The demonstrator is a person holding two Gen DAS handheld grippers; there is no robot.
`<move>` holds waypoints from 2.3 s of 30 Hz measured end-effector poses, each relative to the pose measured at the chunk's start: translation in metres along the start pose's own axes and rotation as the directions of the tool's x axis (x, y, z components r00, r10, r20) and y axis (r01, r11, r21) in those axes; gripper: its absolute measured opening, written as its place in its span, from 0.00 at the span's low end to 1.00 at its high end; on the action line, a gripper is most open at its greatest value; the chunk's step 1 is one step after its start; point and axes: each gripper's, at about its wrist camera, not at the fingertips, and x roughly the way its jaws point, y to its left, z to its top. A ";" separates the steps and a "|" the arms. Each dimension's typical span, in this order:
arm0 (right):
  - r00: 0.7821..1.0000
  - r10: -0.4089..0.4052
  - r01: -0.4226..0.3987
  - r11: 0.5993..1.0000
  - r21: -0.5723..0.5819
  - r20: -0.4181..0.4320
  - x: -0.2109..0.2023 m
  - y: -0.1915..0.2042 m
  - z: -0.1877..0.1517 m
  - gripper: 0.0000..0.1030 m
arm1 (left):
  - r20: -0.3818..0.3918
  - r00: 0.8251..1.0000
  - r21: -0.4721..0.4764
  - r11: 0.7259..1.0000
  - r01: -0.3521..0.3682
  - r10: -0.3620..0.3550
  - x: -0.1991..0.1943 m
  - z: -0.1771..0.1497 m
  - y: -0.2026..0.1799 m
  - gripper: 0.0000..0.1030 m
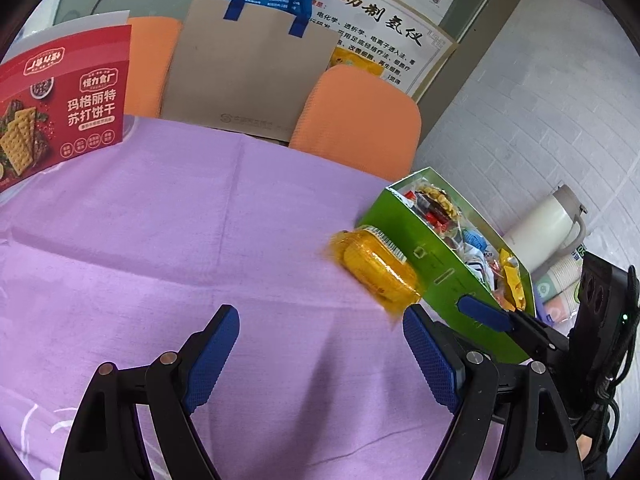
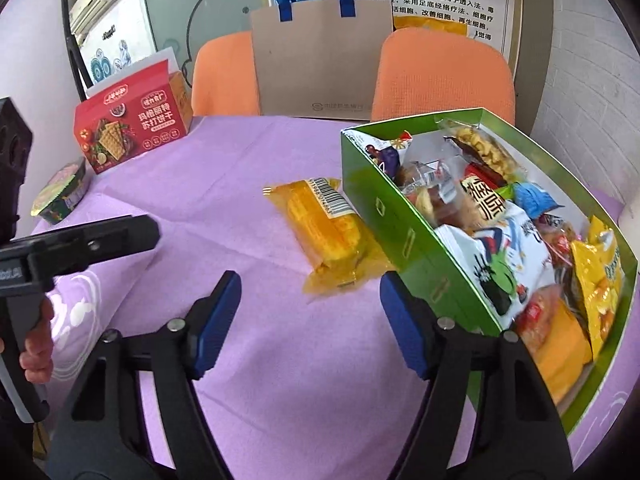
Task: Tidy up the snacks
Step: 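Move both tools to the yellow corn-shaped pastry bag, then grasp the yellow corn-shaped pastry bag with the right tool, then carry the yellow pastry bag into the green box and open the right tool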
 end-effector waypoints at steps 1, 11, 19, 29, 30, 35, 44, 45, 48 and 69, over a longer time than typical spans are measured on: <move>1.000 0.001 -0.001 1.000 0.003 -0.008 0.006 0.000 0.002 0.69 | -0.001 1.000 0.001 1.000 -0.003 0.003 0.000 0.000 0.004 0.83; 0.995 -0.094 0.092 0.993 -0.077 -0.016 0.044 0.012 0.013 0.66 | -0.027 1.000 0.003 1.000 -0.001 0.001 0.014 -0.001 0.024 0.83; 0.988 -0.149 0.144 0.979 -0.142 -0.028 0.062 0.020 0.017 0.43 | -0.045 0.999 -0.007 1.000 0.007 -0.008 0.020 -0.004 0.029 0.83; 0.996 0.070 -0.077 0.991 -0.112 -0.061 0.025 0.044 -0.006 0.42 | -0.093 0.988 -0.048 0.992 0.117 -0.121 0.026 -0.008 0.023 0.83; 0.995 0.081 -0.088 0.989 -0.119 -0.063 0.022 0.047 -0.010 0.44 | -0.100 0.987 -0.052 0.991 0.124 -0.129 0.028 -0.009 0.021 0.83; 0.997 0.070 -0.074 0.991 -0.111 -0.043 0.011 0.045 -0.020 0.61 | -0.130 0.986 -0.032 0.994 0.103 -0.107 0.039 -0.013 0.013 0.82; 0.995 0.079 -0.084 0.992 -0.098 -0.060 0.023 0.047 -0.025 0.58 | -0.148 0.983 -0.046 0.994 0.100 -0.105 0.049 -0.011 0.011 0.61; 0.995 0.079 -0.084 0.992 -0.094 -0.057 0.023 0.047 -0.025 0.52 | -0.150 0.983 -0.045 0.994 0.104 -0.109 0.051 -0.012 0.009 0.57; 0.994 0.089 -0.093 0.992 -0.080 -0.057 0.020 0.049 -0.024 0.40 | -0.139 0.981 -0.056 0.990 0.130 -0.137 0.048 -0.014 0.003 0.42; 0.975 0.014 -0.016 1.000 0.004 0.224 -0.101 0.002 -0.014 0.31 | 0.016 0.976 0.205 0.956 0.209 -0.217 -0.018 0.026 -0.126 0.36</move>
